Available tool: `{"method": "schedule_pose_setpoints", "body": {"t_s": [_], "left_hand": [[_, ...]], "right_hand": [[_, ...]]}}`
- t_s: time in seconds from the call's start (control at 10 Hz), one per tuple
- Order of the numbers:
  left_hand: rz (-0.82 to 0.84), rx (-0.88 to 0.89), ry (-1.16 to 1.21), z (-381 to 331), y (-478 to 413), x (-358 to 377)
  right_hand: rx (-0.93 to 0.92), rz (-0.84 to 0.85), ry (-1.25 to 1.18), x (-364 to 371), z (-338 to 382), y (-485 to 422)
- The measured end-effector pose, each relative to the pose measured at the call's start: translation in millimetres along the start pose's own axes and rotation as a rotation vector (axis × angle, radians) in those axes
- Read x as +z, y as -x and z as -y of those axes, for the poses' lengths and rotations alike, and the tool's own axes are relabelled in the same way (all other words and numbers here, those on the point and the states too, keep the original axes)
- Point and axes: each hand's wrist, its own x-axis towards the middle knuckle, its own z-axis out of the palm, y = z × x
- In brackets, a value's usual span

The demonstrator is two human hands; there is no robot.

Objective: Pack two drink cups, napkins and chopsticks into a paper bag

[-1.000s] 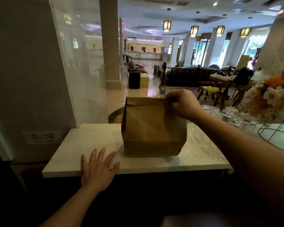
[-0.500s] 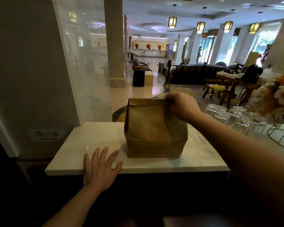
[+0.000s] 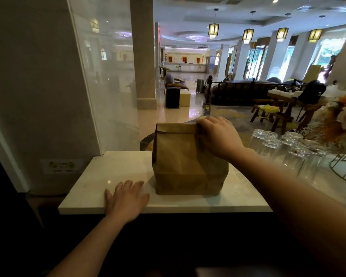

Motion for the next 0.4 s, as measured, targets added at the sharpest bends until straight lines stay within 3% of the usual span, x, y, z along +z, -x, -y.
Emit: {"method": "schedule_pose_setpoints", "body": {"t_s": [0.2,0.4], "left_hand": [[-0.382,0.019,0.029,-36.2,-8.7,-42.5],[-0.541,0.104,-0.029,-61.0,-19.2,-96.4]], "right_hand": [[-0.021,-0.019,0.025,2.2,2.6,5.8],[-0.025,-0.104,0.012,-23.2,11.7,11.6]]}}
